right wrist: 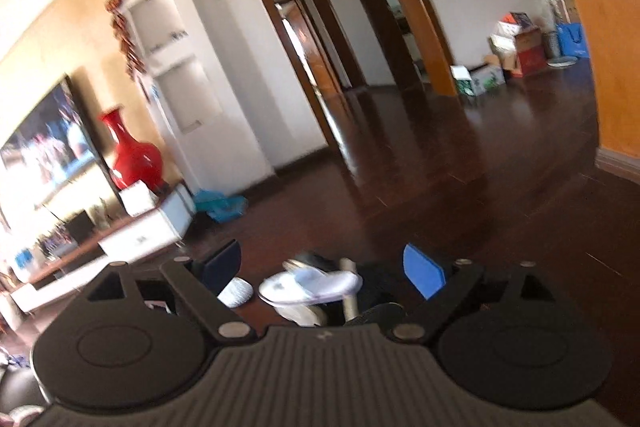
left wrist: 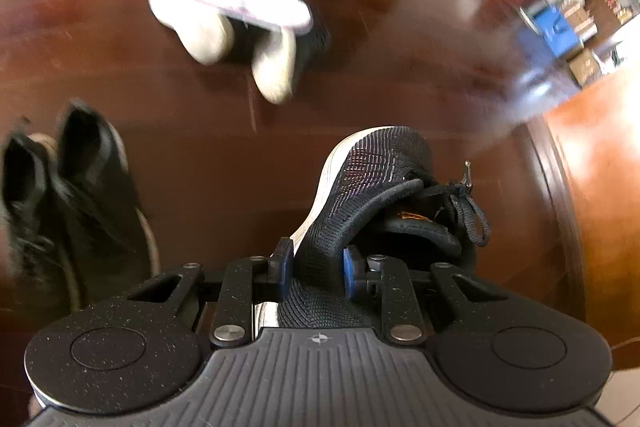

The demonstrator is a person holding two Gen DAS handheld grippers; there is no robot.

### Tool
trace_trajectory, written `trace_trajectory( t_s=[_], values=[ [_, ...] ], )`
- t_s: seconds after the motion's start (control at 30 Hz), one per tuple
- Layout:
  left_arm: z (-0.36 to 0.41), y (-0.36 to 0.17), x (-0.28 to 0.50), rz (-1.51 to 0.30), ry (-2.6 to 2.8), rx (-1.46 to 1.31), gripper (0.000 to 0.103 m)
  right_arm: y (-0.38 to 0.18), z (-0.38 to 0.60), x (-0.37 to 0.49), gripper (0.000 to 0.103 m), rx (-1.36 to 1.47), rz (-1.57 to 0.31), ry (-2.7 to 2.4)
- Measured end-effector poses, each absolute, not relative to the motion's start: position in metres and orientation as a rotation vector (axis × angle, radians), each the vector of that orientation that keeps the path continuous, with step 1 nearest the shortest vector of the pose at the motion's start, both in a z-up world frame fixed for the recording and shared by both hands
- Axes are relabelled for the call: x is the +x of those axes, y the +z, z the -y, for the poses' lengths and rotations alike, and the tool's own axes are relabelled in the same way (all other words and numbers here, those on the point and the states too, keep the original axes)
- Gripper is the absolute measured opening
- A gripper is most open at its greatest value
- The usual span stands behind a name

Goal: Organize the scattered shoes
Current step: 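Carry the held sneaker with the left tool to the paired black sneakers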

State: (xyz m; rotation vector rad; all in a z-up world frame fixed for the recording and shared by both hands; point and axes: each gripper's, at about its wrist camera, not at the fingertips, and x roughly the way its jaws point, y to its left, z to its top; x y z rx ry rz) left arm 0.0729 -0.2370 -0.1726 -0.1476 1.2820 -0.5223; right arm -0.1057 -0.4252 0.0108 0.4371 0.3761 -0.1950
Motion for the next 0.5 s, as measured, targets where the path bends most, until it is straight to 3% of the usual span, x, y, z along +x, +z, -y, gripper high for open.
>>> trace_trajectory(
  t_s=[0.5],
  values=[
    [0.312,-0.299,0.035,-1.442,-0.617,0.063,0.027,-0.046,0.472,-0.113,0.091,0.543,-0.582,-0.42]
  ],
)
